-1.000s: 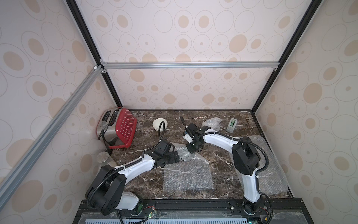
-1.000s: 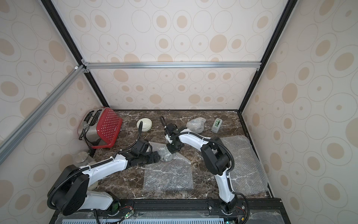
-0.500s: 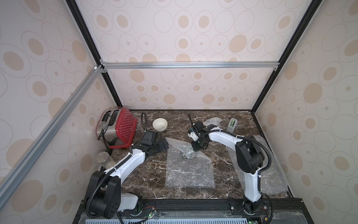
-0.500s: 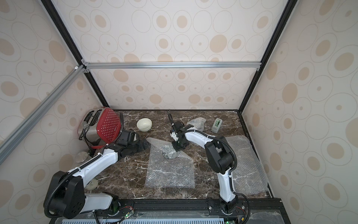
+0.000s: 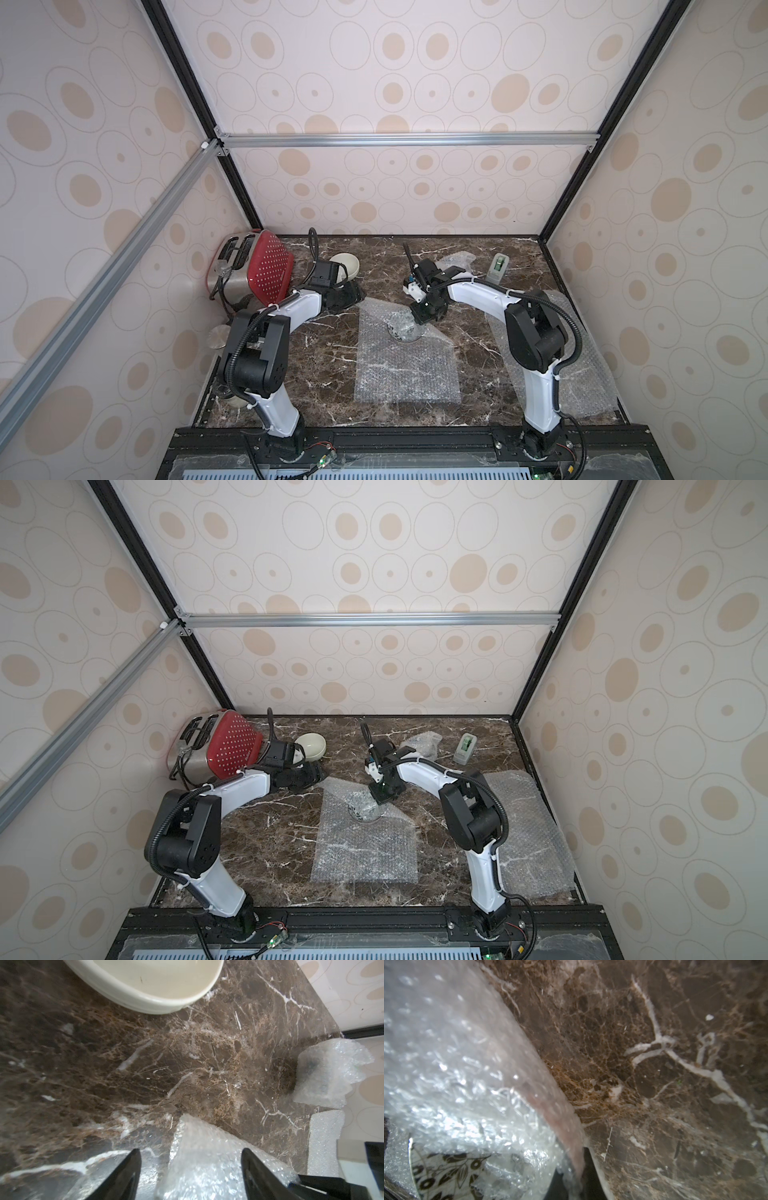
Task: Wrap bowls in bubble wrap
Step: Wrap the bowl in bubble wrap.
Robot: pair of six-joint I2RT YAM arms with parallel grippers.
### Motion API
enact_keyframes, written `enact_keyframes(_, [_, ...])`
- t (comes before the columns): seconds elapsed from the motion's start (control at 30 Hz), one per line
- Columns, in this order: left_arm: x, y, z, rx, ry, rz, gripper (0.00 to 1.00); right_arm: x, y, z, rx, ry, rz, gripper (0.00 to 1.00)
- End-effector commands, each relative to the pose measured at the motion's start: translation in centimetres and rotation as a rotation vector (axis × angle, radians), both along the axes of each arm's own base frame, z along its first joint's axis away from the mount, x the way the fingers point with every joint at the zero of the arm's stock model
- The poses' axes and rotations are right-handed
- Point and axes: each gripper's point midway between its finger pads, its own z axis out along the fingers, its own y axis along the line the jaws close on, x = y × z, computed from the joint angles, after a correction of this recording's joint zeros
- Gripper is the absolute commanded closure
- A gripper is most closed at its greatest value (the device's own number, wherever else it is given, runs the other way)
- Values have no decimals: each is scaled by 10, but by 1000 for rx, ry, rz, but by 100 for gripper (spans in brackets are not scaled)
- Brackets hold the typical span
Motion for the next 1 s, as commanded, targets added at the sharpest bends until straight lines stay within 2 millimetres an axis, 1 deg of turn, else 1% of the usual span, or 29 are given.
enact_keyframes(0.0, [16,-8,19,-45,-67,-23,41,-8,-10,0,-35,25,14,92])
enact_keyframes(0.07, [15,-6,19,-36,-68,-21,44,-8,-10,0,-35,23,13,91])
enact_keyframes(0.23, [8,-1,20,1,-68,-23,68,-7,-10,0,-36,24,8,92])
enact_keyframes(0.37, [4,5,24,34,-77,-16,77,-7,-10,-1,-36,26,6,91])
enact_keyframes(0.43, [2,6,26,40,-79,-18,86,-7,-10,-1,-37,26,4,92])
enact_keyframes(0.53, [0,5,31,32,-85,-24,94,-7,-10,-1,-39,26,-1,92])
enact_keyframes(0.57, [-1,5,32,28,-86,-27,99,-7,-11,-1,-41,26,-6,92])
enact_keyframes(0.67, [-9,0,36,-4,-79,-37,100,-5,-9,0,-31,22,-29,93])
enact_keyframes(0.8, [-32,-14,37,-66,-40,-93,100,-2,-7,0,-20,24,-74,96])
enact_keyframes(0.87, [-44,-25,42,-93,-21,-135,100,-1,-8,-1,-24,23,-90,97])
enact_keyframes(0.97, [-62,-52,61,-172,-5,-212,100,2,-9,-3,-30,19,-114,98])
